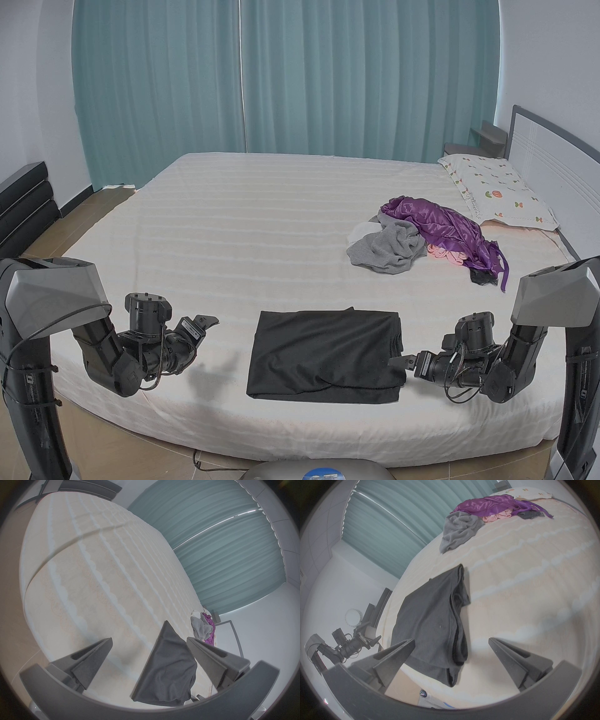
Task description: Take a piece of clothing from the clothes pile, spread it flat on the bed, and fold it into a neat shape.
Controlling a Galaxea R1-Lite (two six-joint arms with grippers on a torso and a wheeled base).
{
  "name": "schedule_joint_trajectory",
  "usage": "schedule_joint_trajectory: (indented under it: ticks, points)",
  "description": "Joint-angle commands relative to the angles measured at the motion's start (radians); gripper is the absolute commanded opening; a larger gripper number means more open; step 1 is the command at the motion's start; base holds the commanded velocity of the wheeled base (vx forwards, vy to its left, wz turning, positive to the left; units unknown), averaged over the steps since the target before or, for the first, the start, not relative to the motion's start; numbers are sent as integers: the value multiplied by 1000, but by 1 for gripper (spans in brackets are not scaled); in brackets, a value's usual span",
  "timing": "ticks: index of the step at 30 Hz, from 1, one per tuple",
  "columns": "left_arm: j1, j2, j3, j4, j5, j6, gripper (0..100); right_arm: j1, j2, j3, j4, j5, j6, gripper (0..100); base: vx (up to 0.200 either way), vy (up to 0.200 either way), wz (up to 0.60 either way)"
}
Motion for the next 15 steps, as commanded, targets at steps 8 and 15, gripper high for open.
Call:
schedule_joint_trajectory:
  ticks: [8, 15]
  points:
    - [0, 3, 1, 0, -1, 1, 100, 26, 51, -55, -2, -8, -2, 100, 0, 0, 0]
    - [0, 3, 1, -1, -1, 0, 100, 28, 60, -61, -2, -11, -5, 100, 0, 0, 0]
